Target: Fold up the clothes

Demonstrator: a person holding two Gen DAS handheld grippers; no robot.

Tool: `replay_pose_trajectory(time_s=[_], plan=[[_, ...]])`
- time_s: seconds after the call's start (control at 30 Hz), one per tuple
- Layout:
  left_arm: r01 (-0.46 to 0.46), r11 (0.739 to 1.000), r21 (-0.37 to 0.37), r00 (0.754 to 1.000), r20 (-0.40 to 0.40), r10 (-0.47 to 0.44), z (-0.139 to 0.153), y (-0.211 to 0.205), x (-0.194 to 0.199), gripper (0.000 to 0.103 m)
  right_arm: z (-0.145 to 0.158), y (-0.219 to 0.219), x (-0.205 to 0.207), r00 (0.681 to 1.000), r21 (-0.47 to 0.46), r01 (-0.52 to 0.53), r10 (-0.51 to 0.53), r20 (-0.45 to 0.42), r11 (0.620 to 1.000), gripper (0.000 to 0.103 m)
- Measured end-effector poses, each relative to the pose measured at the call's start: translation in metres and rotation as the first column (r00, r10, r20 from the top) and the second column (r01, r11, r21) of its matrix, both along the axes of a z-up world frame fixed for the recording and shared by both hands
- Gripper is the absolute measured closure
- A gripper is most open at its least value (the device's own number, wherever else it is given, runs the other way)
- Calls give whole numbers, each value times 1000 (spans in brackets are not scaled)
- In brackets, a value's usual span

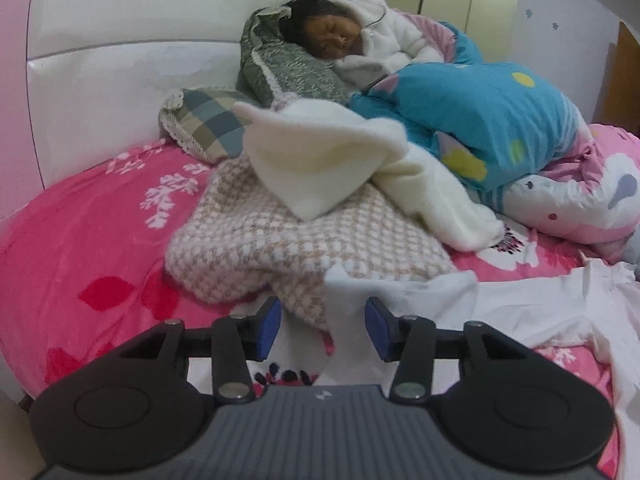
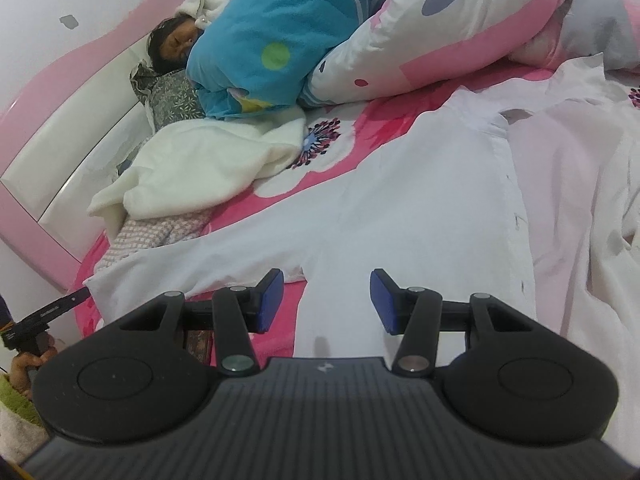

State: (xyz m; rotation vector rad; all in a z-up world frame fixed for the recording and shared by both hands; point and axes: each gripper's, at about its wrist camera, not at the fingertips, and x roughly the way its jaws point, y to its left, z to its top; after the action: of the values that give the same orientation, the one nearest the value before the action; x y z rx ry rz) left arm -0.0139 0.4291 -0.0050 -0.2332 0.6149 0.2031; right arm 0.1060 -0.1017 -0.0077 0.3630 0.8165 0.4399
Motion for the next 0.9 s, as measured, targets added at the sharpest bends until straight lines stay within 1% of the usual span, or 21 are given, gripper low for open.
replay_pose_trajectory(time_s=[0.07,0.13,0.17,0.2,0.23,0.27,0.3,0.33,0.37,0.43,0.53,0.6,0.67,0.77,0.83,0.9], plan=[[5,1000,-7,1000,-16,-5,-6,3,7,55,-1,-2,-1,1000,0,5,-5,-2,1000,56],[-4,1000,4,1000,-26,4,-11,3,14,56,-3,-4,-1,1000,3,11,-11,-5,1000,56],[-26,1000,12,999,-34,26,-14,5,18,56,-4,-5,-1,1000,5,14,-14,-8,1000,56],[-50,999,21,998,-41,51,-17,6,22,56,-5,-6,-1,1000,6,17,-17,-11,1000,56],[-74,997,30,996,-49,75,-20,7,26,60,-6,-6,0,1000,7,20,-19,-14,1000,56],[-116,992,44,991,-58,119,-23,9,31,62,-7,-6,1,1000,7,21,-21,-17,1000,56],[-160,986,53,984,-70,164,-27,12,33,63,-9,-6,2,1000,7,23,-23,-20,1000,56],[-203,977,61,975,-81,208,-30,15,35,68,-10,-6,3,999,8,25,-25,-23,1000,56],[-246,967,70,963,-92,252,-34,19,37,68,-11,-5,3,999,9,26,-26,-25,1000,56],[-306,951,43,947,-85,309,-37,27,31,68,-11,-5,4,999,10,27,-27,-27,1000,56],[-374,927,19,926,-42,374,-31,36,10,68,-12,-6,6,999,10,28,-27,-27,1000,56],[-401,916,20,916,2,401,-20,38,-8,68,-11,-7,6,999,13,29,-29,-24,999,56],[-413,910,20,910,49,412,-8,37,-27,68,-11,-8,5,999,20,31,-31,-15,999,56],[-419,908,8,902,115,416,15,31,-53,67,-8,-12,1,999,37,34,-34,2,999,56],[-410,912,14,900,170,402,36,23,-67,66,-5,-16,-4,999,51,37,-38,14,998,56],[-395,918,22,897,227,380,59,13,-79,65,3,-22,-15,998,53,43,-45,45,998,56]])
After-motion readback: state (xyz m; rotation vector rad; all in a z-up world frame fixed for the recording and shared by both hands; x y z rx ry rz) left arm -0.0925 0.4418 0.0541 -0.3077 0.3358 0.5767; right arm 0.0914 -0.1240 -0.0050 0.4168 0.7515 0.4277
